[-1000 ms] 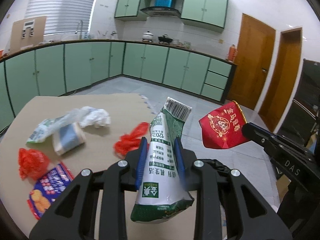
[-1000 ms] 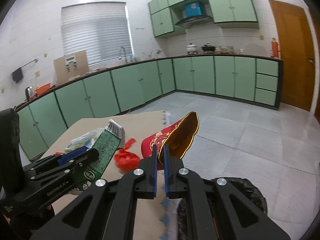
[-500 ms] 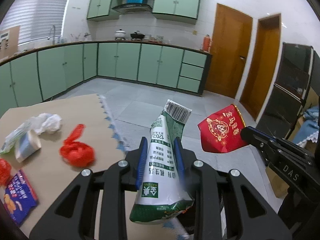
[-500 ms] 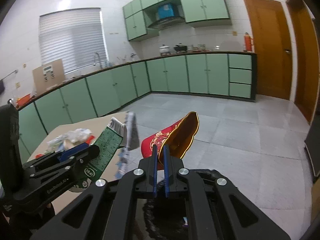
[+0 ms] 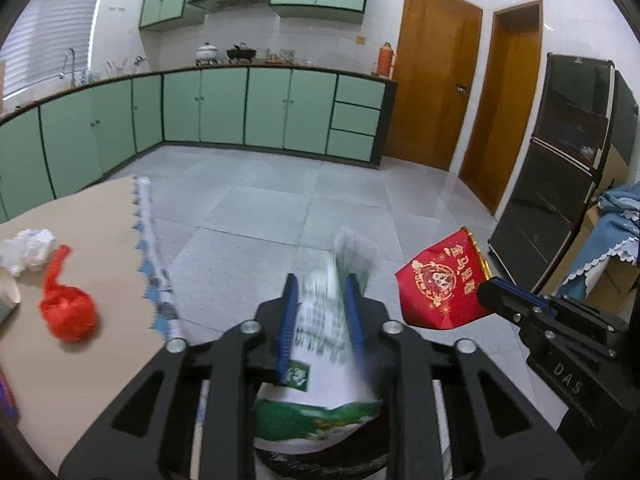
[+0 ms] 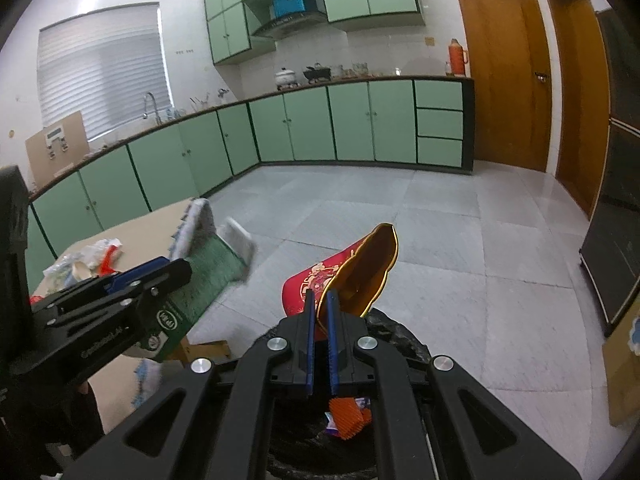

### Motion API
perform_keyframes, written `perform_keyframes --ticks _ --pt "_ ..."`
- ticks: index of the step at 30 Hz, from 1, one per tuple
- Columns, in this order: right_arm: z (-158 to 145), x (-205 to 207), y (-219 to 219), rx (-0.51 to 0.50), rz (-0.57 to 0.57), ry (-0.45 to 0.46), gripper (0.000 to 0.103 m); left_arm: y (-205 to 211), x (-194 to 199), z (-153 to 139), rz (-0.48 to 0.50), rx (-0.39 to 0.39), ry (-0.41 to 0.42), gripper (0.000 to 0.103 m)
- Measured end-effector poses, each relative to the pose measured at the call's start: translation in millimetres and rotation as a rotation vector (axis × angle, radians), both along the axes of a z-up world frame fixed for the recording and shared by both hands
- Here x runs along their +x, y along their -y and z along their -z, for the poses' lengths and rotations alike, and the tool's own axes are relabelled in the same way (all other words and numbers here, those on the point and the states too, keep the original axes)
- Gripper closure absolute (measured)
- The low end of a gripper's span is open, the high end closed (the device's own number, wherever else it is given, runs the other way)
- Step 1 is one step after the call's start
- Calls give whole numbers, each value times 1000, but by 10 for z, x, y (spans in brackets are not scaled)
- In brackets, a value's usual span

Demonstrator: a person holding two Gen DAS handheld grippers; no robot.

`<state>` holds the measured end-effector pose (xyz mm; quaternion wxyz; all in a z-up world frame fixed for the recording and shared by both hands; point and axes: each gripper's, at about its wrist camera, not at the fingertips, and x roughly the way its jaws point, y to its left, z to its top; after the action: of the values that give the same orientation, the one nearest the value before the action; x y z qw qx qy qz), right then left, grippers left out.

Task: Collect trash
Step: 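Carry the tube and red gift bag over the black bin while opening both grippers, then move both open grippers back to the table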

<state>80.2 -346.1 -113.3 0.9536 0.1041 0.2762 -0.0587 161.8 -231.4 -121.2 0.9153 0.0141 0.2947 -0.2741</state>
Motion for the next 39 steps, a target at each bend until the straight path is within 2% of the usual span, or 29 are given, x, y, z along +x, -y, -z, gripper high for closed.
perform_keyframes --ticks 4,7,9,10,11,12,14,16,18,22,26,34,39 --pt "139 102 114 27 -1 -45 97 94 90 40 13 5 -16 82" --pt "218 132 173 47 12 -70 91 99 125 29 14 6 -18 81" --pt "243 111 200 52 25 -76 78 62 143 13 7 6 -17 80" --pt "243 102 203 54 29 -75 74 32 142 11 1 5 -18 76" --pt "238 98 203 54 31 -74 65 13 132 5 -4 3 -19 73" --pt "219 83 189 47 41 -70 51 -16 120 -1 -13 1 -20 68" --pt "178 53 140 32 51 -57 34 -89 116 -15 -26 -3 -21 62" --pt "136 52 87 18 45 -48 29 -199 107 -51 -42 -7 -16 53" --pt "79 55 -10 -5 39 -37 18 -302 82 -95 -59 -9 -3 46" --pt "-38 56 -201 -11 13 -4 11 -612 -10 -208 -113 -10 32 35" --pt "-118 83 -422 17 -21 25 7 -1022 -86 -303 -194 7 60 30" --pt "-179 242 -1152 0 -151 65 6 -1942 -171 -350 -380 53 75 28" --pt "-173 332 -1587 -11 -236 74 6 -2530 -283 -317 -505 63 55 28"
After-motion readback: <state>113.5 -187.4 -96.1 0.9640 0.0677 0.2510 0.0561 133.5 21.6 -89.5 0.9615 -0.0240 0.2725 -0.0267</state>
